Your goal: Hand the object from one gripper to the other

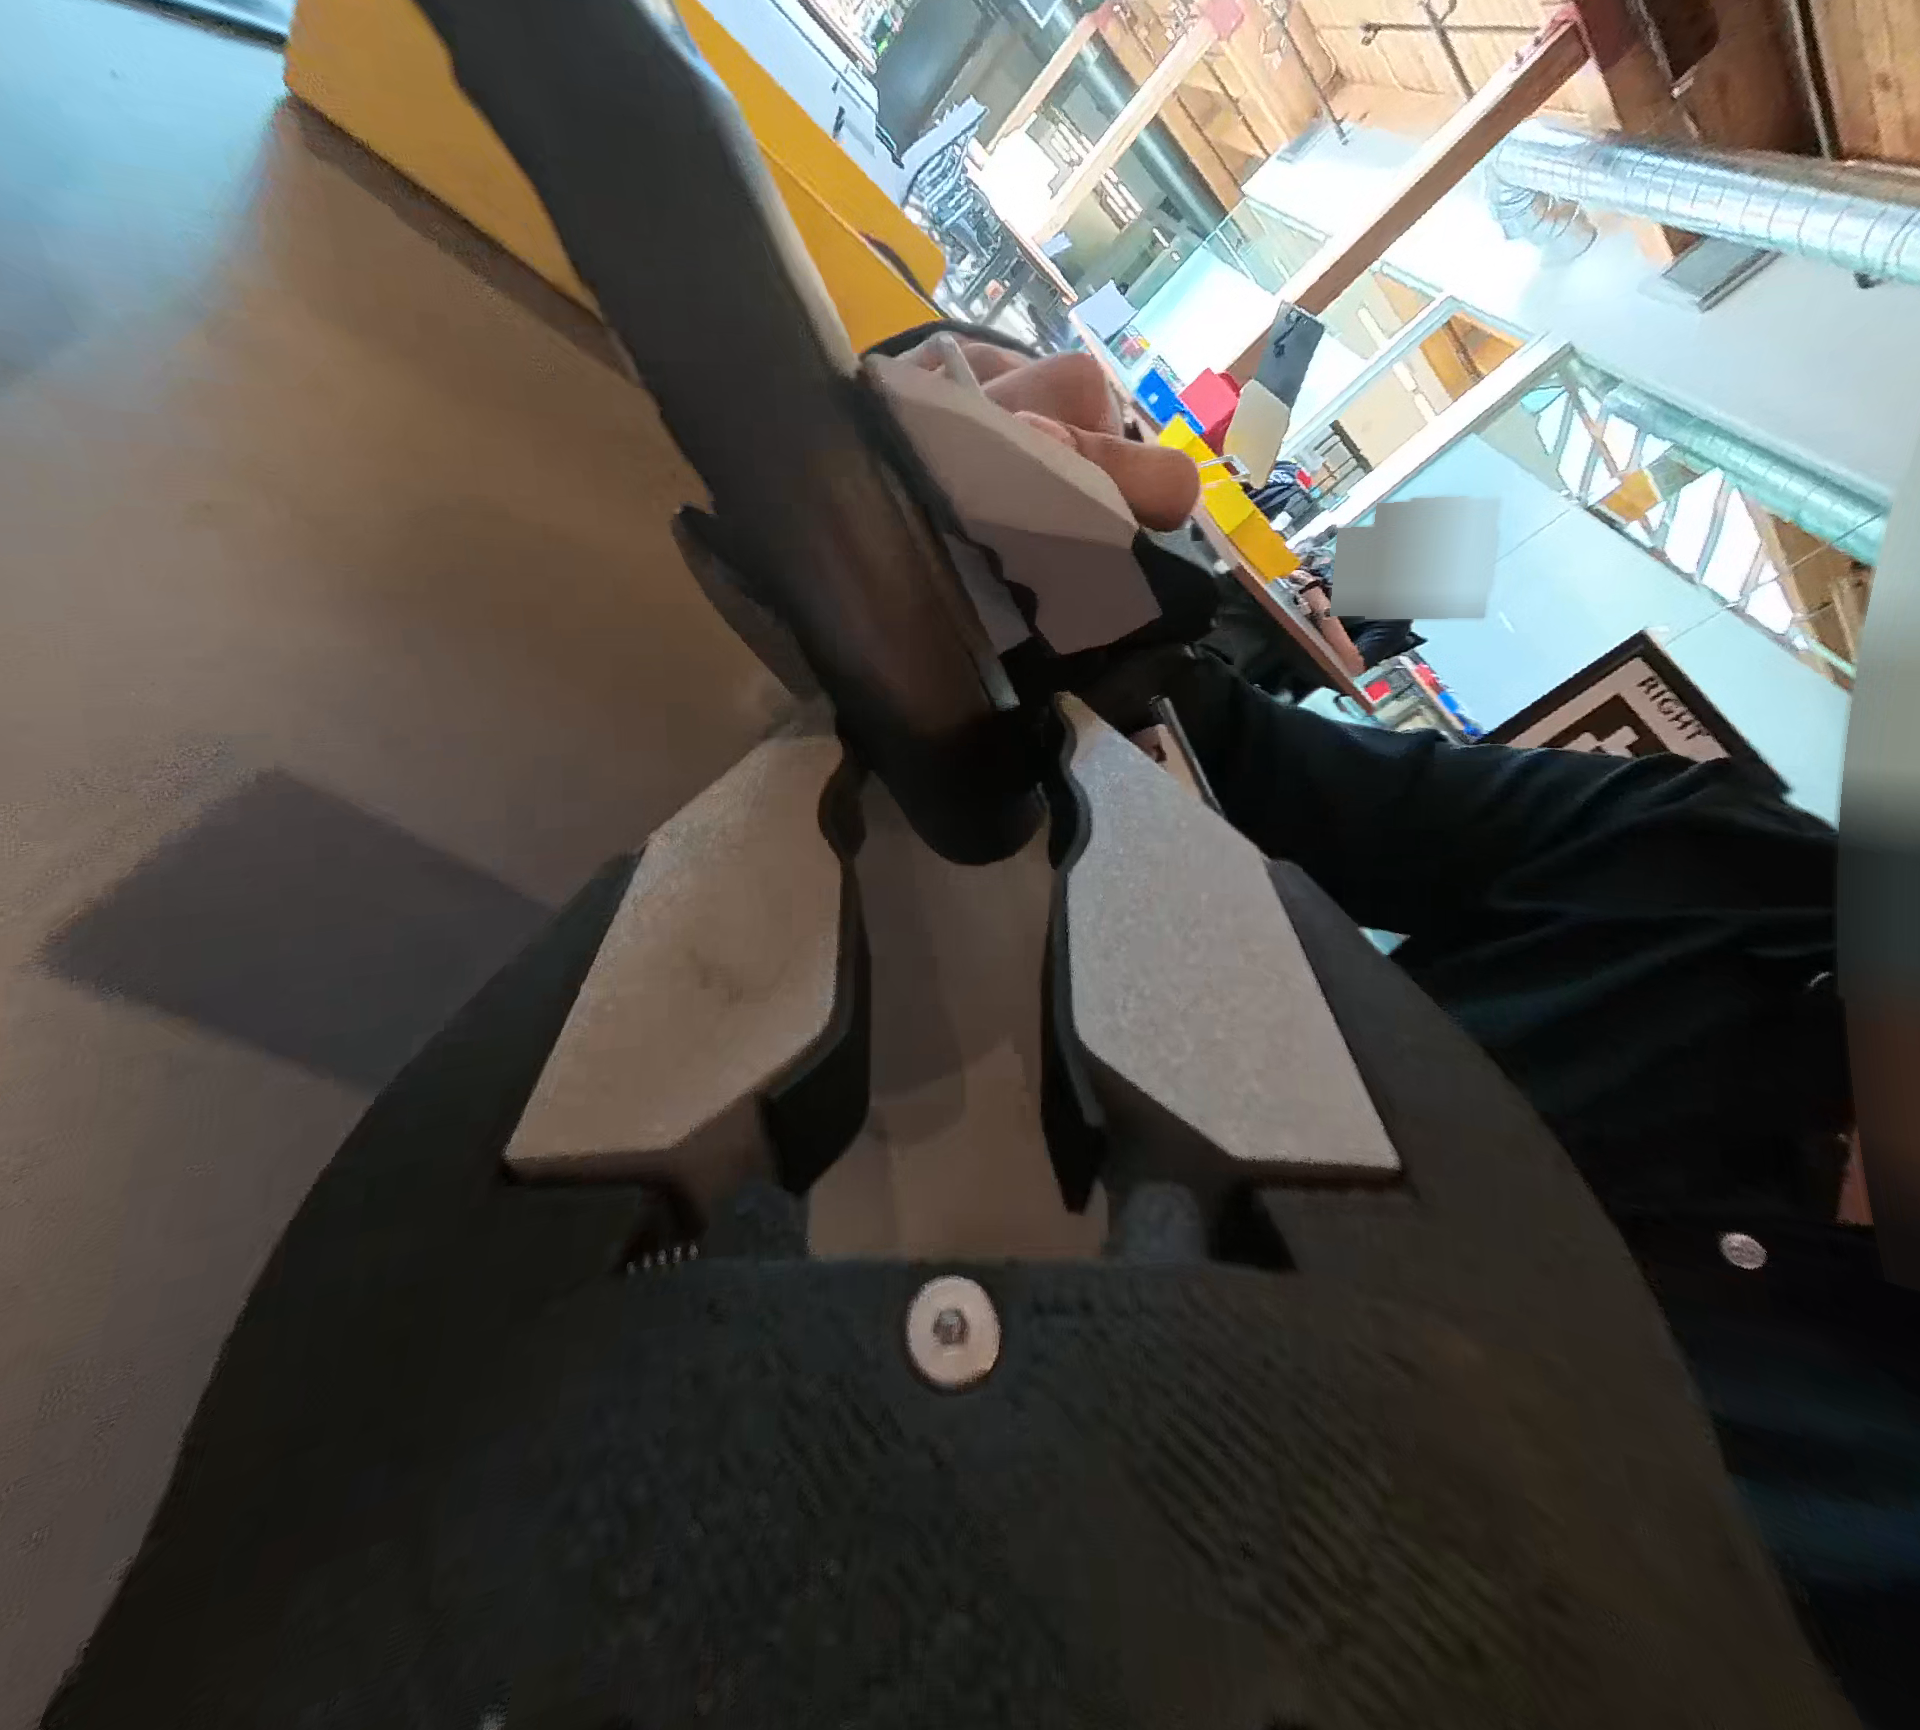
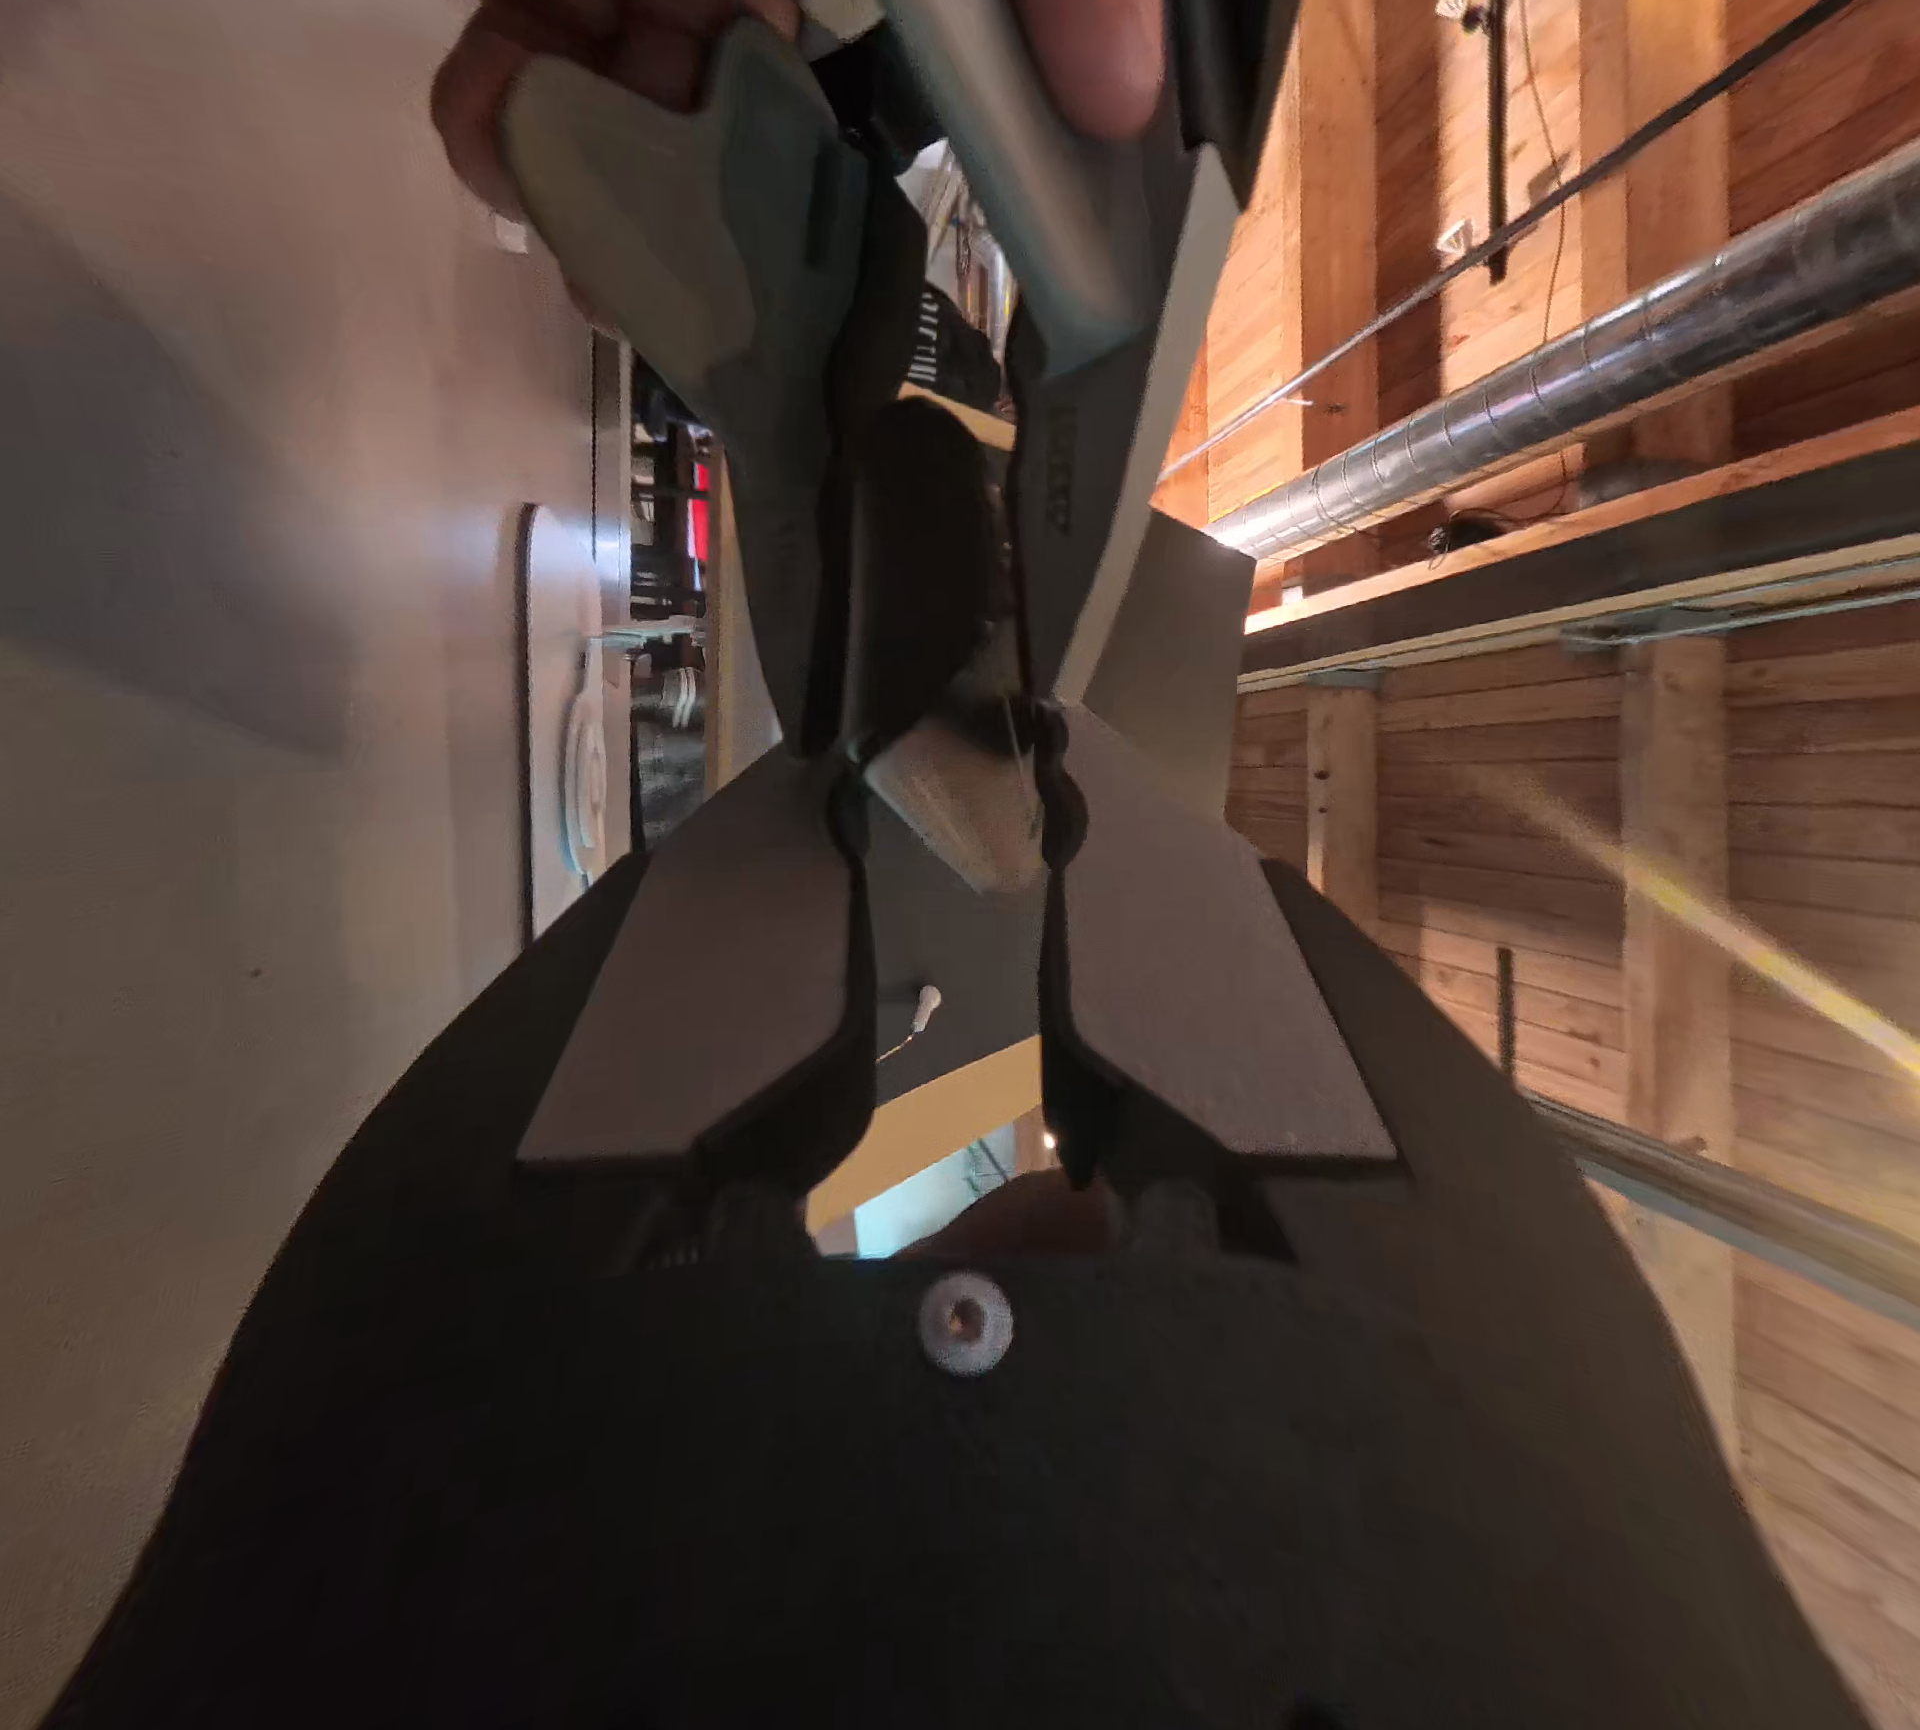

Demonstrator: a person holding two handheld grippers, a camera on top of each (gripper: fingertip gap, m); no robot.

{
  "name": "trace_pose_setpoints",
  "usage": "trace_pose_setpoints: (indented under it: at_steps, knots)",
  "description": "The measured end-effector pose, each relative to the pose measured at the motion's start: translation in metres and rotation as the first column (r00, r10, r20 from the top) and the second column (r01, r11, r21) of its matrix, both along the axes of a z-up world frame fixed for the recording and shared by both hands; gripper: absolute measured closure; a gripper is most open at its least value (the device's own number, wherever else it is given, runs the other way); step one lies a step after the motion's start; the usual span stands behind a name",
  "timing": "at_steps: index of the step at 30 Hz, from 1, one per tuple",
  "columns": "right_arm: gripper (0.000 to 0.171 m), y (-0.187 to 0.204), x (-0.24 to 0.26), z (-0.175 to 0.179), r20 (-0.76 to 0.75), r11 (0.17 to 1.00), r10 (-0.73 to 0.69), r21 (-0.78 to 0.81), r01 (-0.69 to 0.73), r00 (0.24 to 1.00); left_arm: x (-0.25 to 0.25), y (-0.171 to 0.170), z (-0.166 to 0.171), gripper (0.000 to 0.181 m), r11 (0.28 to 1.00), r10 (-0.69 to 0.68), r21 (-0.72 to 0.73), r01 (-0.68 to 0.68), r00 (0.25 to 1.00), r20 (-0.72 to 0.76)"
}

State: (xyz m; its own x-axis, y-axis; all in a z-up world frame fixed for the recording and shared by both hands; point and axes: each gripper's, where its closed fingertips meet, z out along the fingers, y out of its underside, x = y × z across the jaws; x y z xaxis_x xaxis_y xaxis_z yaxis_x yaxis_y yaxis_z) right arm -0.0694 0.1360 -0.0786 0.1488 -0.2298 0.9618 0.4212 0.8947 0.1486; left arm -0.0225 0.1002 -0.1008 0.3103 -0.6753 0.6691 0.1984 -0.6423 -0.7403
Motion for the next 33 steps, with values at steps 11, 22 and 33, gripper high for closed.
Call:
trace_pose_setpoints:
  at_steps: [11, 22, 33]
  knots:
    - [0.108, 0.021, 0.024, 0.015, -0.218, 0.498, 0.172, -0.822, -0.276, 0.961, -0.038, 0.023, 0.018, 0.161, 0.954, 0.249, 0.185, -0.237, 0.968, -0.045]
    - [0.150, -0.001, 0.041, 0.061, -0.690, -0.762, 0.239, -0.570, -0.309, 0.683, 0.016, 0.009, -0.003, 0.161, 0.943, 0.125, 0.330, -0.041, 0.964, -0.236]
    - [0.151, 0.052, 0.050, 0.045, -0.196, 0.742, -0.004, -0.658, -0.129, 0.981, -0.038, 0.022, 0.024, 0.139, 0.925, 0.303, 0.274, -0.263, 0.946, -0.114]
